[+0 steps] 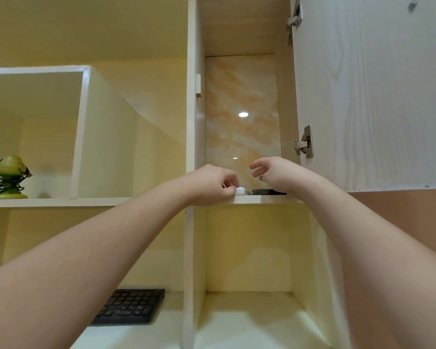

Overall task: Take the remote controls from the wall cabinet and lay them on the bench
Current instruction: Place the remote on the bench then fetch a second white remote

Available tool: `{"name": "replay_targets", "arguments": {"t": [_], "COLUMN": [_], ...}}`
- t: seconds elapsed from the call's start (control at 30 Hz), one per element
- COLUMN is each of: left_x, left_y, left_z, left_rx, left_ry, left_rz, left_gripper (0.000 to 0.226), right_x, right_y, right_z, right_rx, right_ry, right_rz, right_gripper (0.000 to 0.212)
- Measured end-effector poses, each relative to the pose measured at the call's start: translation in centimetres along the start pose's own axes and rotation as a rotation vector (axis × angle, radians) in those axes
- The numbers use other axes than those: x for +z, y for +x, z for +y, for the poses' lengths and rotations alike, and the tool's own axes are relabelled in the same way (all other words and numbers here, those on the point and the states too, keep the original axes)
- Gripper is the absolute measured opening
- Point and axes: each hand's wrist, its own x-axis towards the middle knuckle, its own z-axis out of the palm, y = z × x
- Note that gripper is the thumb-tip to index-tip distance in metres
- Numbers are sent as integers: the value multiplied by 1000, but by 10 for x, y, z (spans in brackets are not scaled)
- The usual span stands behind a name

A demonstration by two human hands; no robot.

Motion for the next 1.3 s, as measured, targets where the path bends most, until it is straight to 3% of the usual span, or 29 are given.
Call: {"name": "replay_targets", "arguments": {"t": [0.2, 0.5, 0.73, 0.87, 1.03, 1.1, 1.2, 1.3], "left_x": [-9, 11, 11, 5, 4, 5, 6, 7], "left_y": [6, 25, 28, 26, 18, 12, 0, -10], "left_z": [0, 7, 10, 10, 10, 9, 7, 4], "left_rx": [-44, -209, -263, -276, -217, -164, -90, -51], "left_ry": [42, 112, 39, 50, 74, 44, -4, -50], "left_rz": [-6, -60, -64, -61, 42, 127, 210, 243], "left_gripper": [24, 58, 48, 56, 46, 56, 52, 58], "right_x": [7, 16, 21, 23, 12, 7, 1, 1], "right_y": [14, 43, 53, 60, 52, 52, 47, 38], "right_z": [-6, -13, -6, 1, -3, -2, -5, -9], "right_rx": [17, 78, 111, 120, 90, 72, 112, 165], "right_ry": [-69, -373, -487, -422, -359, -256, -163, 96], "right_rz": [-48, -240, -315, -309, -237, -174, -142, -57], "right_gripper": [60, 52, 53, 50, 40, 34, 33, 31]}}
